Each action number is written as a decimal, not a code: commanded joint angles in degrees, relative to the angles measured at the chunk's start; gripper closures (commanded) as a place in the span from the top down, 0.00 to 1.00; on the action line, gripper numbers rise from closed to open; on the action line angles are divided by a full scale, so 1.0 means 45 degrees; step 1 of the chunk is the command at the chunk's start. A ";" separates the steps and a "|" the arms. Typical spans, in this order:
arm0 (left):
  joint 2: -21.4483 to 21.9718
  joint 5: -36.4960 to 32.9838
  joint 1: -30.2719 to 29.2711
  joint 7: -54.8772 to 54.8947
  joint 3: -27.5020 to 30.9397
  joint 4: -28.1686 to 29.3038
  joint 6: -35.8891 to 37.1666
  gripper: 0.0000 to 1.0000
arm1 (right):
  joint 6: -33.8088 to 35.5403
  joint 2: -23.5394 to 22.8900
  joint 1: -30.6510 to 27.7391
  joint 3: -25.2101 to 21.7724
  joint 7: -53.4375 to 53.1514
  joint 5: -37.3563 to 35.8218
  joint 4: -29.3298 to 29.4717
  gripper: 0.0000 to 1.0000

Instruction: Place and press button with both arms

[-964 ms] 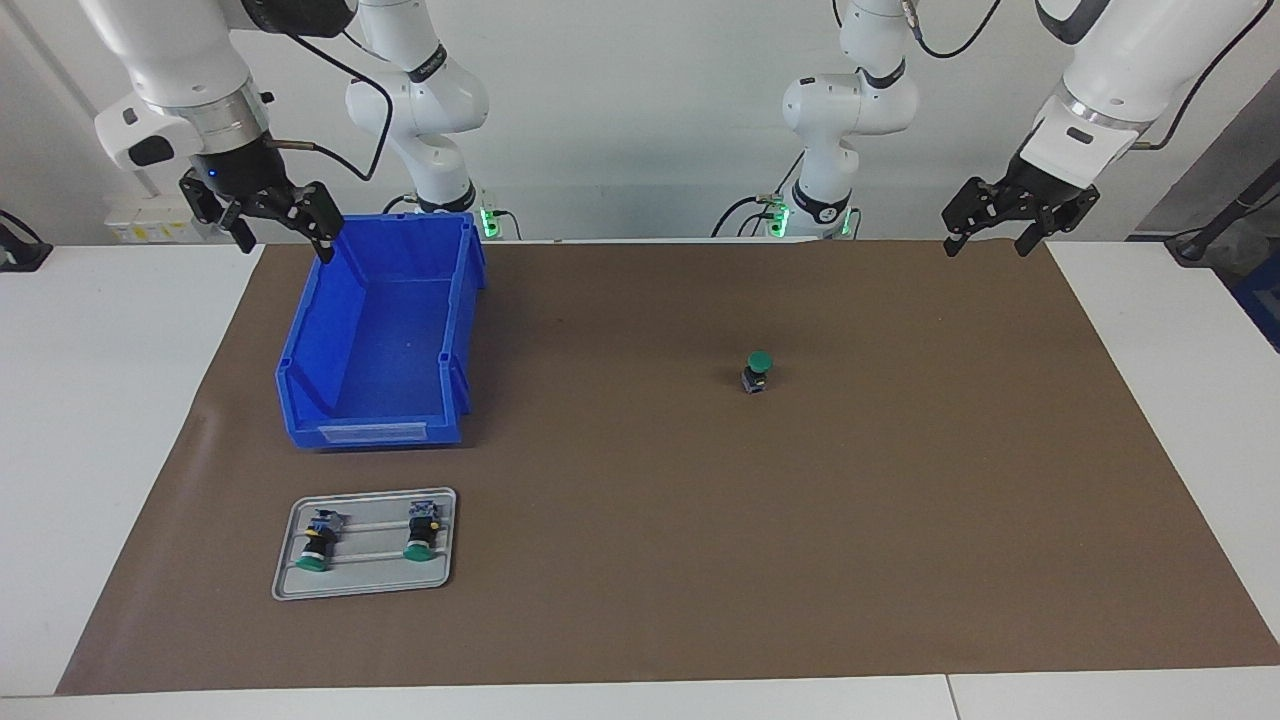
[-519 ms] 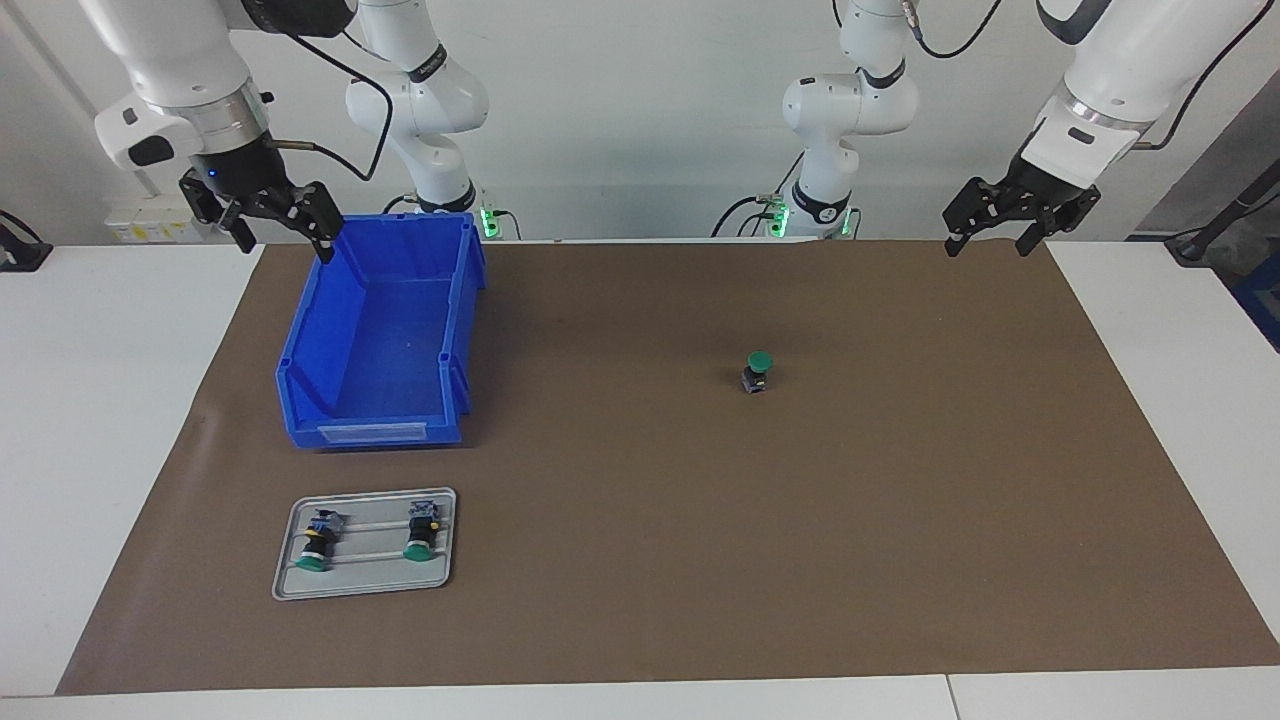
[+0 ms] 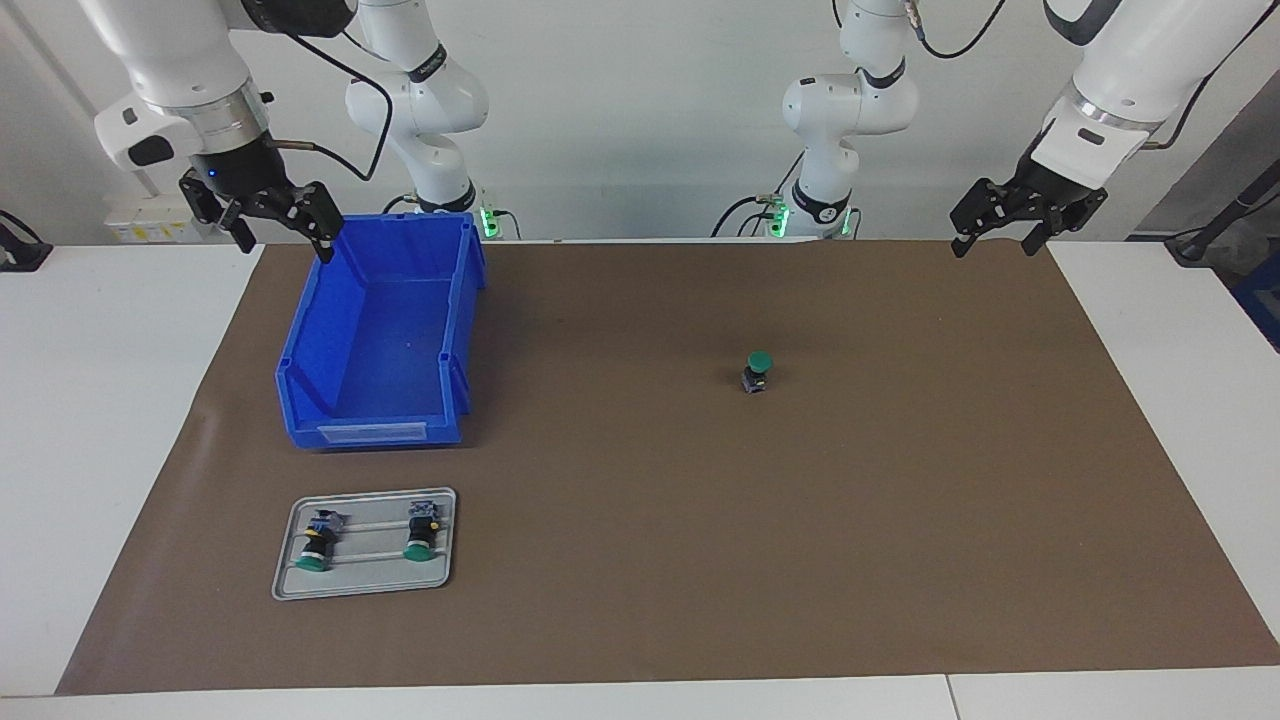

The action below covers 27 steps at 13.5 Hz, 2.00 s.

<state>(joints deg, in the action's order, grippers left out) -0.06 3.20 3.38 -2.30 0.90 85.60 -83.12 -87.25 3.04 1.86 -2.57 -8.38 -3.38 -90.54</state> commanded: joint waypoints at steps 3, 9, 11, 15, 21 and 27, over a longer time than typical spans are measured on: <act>0.0229 -0.0222 -0.0086 -0.0094 -0.0083 0.0254 0.0054 1.00 | 0.0268 0.0046 -0.0062 0.0005 0.0202 0.0204 0.0101 1.00; 0.0229 -0.0222 -0.0086 -0.0094 -0.0083 0.0254 0.0034 1.00 | 0.0268 0.0046 -0.0062 0.0005 0.0202 0.0185 0.0101 1.00; 0.0229 -0.0222 -0.0086 -0.0113 -0.0083 0.0254 0.0034 1.00 | 0.0268 0.0046 -0.0062 0.0005 0.0202 0.0185 0.0101 1.00; 0.0229 -0.0222 -0.0086 -0.0094 -0.0083 0.0254 0.0034 1.00 | 0.0404 0.0085 -0.0043 0.0024 0.0260 0.0204 0.0063 1.00; 0.0229 -0.0222 -0.0086 -0.0094 -0.0083 0.0254 0.0034 1.00 | -0.1971 -0.0848 0.3913 0.0142 -0.3421 0.1551 -0.0446 1.00; 0.0229 -0.0222 -0.0086 -0.0094 -0.0083 0.0254 0.0034 1.00 | -0.6170 -0.4461 0.8818 0.0142 -0.8192 0.0891 0.0551 1.00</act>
<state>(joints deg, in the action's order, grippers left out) -0.06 3.20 3.38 -2.30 0.90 85.61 -83.12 -111.66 -11.99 37.14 -1.35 -41.23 2.37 -91.27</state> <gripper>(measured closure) 0.000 0.000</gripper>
